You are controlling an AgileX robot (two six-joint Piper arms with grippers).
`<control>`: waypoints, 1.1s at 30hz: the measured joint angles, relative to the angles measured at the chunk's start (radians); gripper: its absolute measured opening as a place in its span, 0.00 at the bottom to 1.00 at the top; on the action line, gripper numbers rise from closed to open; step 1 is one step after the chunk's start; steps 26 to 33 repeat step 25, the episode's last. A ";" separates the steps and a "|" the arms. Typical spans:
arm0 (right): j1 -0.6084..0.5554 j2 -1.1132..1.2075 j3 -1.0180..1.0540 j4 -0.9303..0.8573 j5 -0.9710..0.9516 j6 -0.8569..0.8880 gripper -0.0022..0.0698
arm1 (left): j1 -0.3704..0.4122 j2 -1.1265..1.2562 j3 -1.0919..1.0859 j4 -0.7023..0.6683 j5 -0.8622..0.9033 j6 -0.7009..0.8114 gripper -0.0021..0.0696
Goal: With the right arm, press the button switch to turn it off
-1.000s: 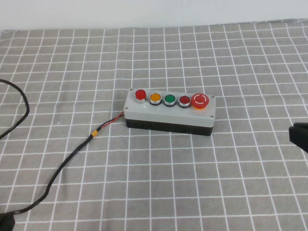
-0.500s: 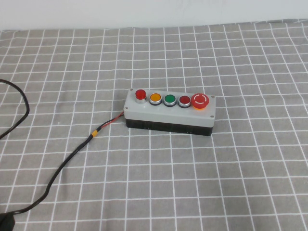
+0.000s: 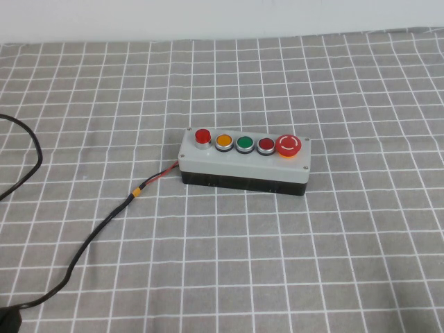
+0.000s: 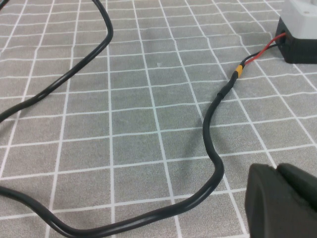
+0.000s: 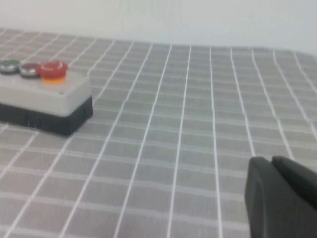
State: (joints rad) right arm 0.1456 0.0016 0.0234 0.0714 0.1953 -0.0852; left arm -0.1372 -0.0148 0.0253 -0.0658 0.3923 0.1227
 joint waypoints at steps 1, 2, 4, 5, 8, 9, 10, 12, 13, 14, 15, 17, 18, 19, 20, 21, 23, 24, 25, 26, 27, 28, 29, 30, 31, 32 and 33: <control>-0.002 -0.007 0.000 0.007 0.023 0.000 0.01 | 0.000 0.000 0.000 0.000 0.000 0.000 0.02; -0.004 -0.008 0.002 0.017 0.047 0.000 0.01 | 0.000 0.000 0.000 0.000 0.000 0.000 0.02; -0.004 -0.009 0.002 0.034 0.086 0.000 0.01 | 0.000 0.000 0.000 0.000 0.000 0.000 0.02; -0.004 -0.009 0.002 0.038 0.102 0.000 0.01 | 0.000 0.000 0.000 0.000 0.000 0.000 0.02; -0.004 -0.009 0.002 0.048 0.134 0.000 0.01 | 0.000 0.000 0.000 0.000 0.000 0.000 0.02; -0.004 -0.009 0.002 0.049 0.136 0.000 0.01 | 0.000 0.000 0.000 0.000 0.000 0.000 0.02; -0.004 -0.009 0.002 0.051 0.138 0.000 0.01 | 0.000 0.000 0.000 0.000 0.000 0.000 0.02; -0.004 -0.009 0.002 0.051 0.138 0.000 0.01 | 0.000 0.000 0.000 0.000 0.000 0.000 0.02; -0.004 -0.009 0.002 0.051 0.138 0.000 0.01 | 0.000 0.000 0.000 0.000 0.000 0.000 0.02; -0.004 -0.009 0.002 0.051 0.138 0.000 0.01 | 0.000 0.000 0.000 0.000 0.000 0.000 0.02; -0.004 -0.009 0.002 0.051 0.138 0.000 0.01 | 0.000 0.000 0.000 0.000 0.000 0.000 0.02; -0.004 -0.009 0.002 0.051 0.138 0.000 0.01 | 0.000 0.000 0.000 0.000 0.000 0.000 0.02; -0.004 -0.009 0.002 0.051 0.138 0.000 0.01 | 0.000 0.000 0.000 0.000 0.000 0.000 0.02; -0.004 -0.009 0.002 0.051 0.138 0.000 0.01 | 0.000 0.000 0.000 0.000 0.000 0.000 0.02; -0.004 -0.009 0.002 0.051 0.138 0.000 0.01 | 0.000 0.000 0.000 0.000 0.000 0.000 0.02; -0.004 -0.009 0.002 0.051 0.138 0.000 0.01 | 0.000 0.000 0.000 0.000 0.000 0.000 0.02; -0.004 -0.009 0.002 0.051 0.138 0.000 0.01 | 0.000 0.000 0.000 0.000 0.000 0.000 0.02; -0.004 -0.009 0.002 0.051 0.138 0.000 0.01 | 0.000 0.000 0.000 0.000 0.000 0.000 0.02; -0.004 -0.009 0.002 0.051 0.138 0.000 0.01 | 0.000 0.000 0.000 0.000 0.000 0.000 0.02; -0.004 -0.009 0.002 0.051 0.138 0.000 0.01 | 0.000 0.000 0.000 0.000 0.000 0.000 0.02; -0.004 -0.009 0.002 0.051 0.138 0.000 0.01 | 0.000 0.000 0.000 0.000 0.000 0.000 0.02; -0.004 -0.009 0.002 0.051 0.138 0.000 0.01 | 0.000 0.000 0.000 0.000 0.000 0.000 0.02; -0.004 -0.009 0.002 0.051 0.138 0.000 0.01 | 0.000 0.000 0.000 0.000 0.000 0.000 0.02; -0.004 -0.009 0.002 0.051 0.138 0.000 0.01 | 0.000 0.000 0.000 0.000 0.000 0.000 0.02; -0.004 -0.009 0.002 0.051 0.138 0.000 0.01 | 0.000 0.000 0.000 0.000 0.000 0.000 0.02; -0.004 -0.009 0.002 0.051 0.138 0.000 0.01 | 0.000 0.000 0.000 0.000 0.000 0.000 0.02; -0.004 -0.009 0.002 0.051 0.138 0.000 0.01 | 0.000 0.000 0.000 0.000 0.000 0.000 0.02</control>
